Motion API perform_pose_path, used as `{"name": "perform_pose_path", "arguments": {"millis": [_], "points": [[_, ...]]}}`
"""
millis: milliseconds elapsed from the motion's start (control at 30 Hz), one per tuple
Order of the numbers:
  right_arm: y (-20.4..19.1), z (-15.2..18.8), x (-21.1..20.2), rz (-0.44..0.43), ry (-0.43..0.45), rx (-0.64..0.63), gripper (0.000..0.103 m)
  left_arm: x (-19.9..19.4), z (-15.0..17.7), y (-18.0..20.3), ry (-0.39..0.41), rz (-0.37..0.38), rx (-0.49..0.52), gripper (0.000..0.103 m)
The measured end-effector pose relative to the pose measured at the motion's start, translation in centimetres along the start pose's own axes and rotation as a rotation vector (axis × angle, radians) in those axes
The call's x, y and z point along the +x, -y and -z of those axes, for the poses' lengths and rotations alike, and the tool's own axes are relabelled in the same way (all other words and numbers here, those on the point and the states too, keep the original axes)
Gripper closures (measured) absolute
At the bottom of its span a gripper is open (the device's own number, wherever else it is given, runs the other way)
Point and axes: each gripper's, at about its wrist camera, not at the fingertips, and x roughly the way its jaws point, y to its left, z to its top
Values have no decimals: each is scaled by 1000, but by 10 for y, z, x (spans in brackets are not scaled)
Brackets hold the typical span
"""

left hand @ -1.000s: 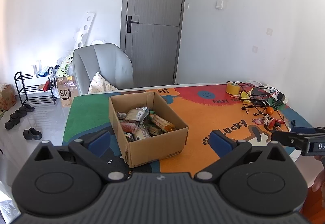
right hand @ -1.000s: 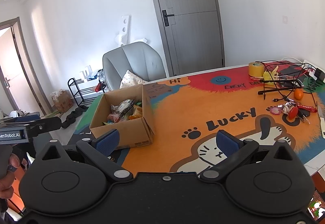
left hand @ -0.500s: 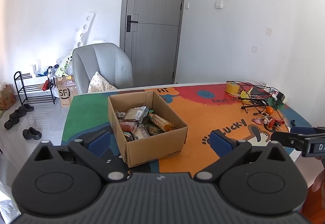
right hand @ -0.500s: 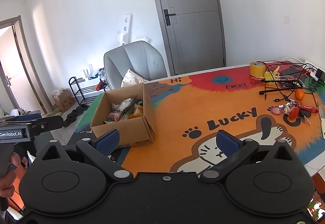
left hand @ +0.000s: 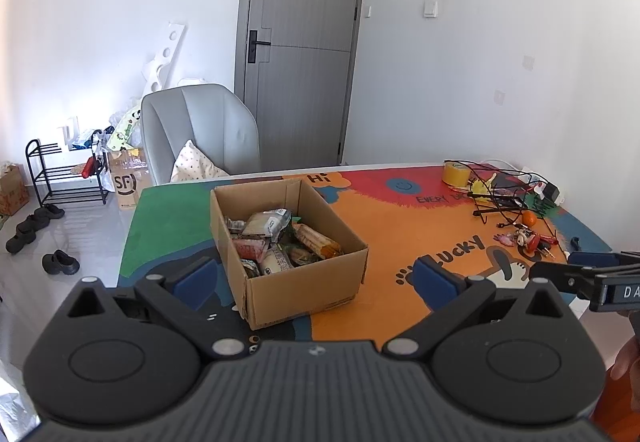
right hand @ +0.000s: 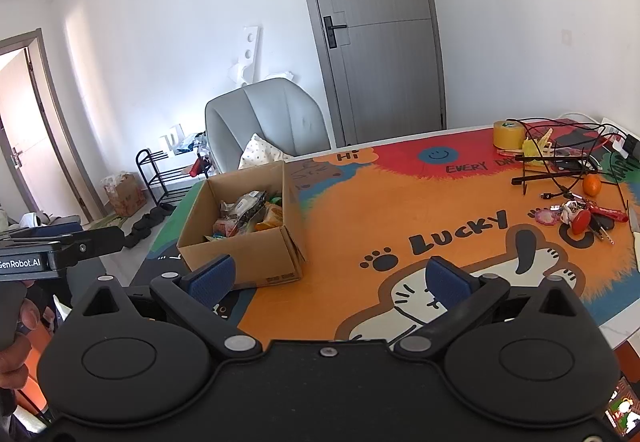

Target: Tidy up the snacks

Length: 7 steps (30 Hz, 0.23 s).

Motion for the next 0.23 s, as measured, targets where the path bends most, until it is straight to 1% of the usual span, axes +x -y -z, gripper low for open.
{"name": "perform_pose_path", "arguments": {"millis": [233], "points": [[0,0,0,-2,-1,-2,0,1,1,-1,-3,3,3,0]]}}
